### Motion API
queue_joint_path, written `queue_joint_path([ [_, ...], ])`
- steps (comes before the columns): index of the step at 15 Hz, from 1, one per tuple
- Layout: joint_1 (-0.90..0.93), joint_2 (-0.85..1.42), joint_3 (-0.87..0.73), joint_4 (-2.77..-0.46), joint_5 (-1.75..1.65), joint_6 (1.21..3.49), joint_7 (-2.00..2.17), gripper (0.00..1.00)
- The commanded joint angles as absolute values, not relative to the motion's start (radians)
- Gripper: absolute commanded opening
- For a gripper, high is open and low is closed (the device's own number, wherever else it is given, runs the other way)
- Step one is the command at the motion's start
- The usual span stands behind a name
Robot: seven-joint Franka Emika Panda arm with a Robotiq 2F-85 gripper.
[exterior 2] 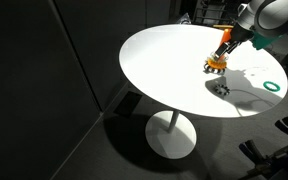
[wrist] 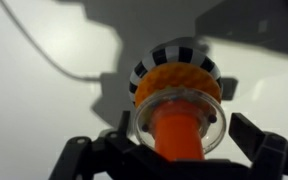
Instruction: Remove the clear ring from the orange rod and put it on the table
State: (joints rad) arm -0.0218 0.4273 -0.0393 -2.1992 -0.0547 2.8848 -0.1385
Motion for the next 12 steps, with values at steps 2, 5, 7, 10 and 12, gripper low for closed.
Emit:
queue_joint_path([
  [2,-0.063,0.453,0.003,-2.183,-0.040,2.888,-0.159,1.00],
  [5,-0.076,0.456,0.016,-2.181,-0.036,2.887,-0.162,1.00],
  [7,-0.083,0.456,0.021,-2.181,-0.036,2.890,-0.162,1.00],
  [10,-0.089,0.457,0.022,-2.181,-0.039,2.895,-0.162,1.00],
  [12,-0.091,0.458,0.021,-2.181,-0.040,2.898,-0.163,0.74],
])
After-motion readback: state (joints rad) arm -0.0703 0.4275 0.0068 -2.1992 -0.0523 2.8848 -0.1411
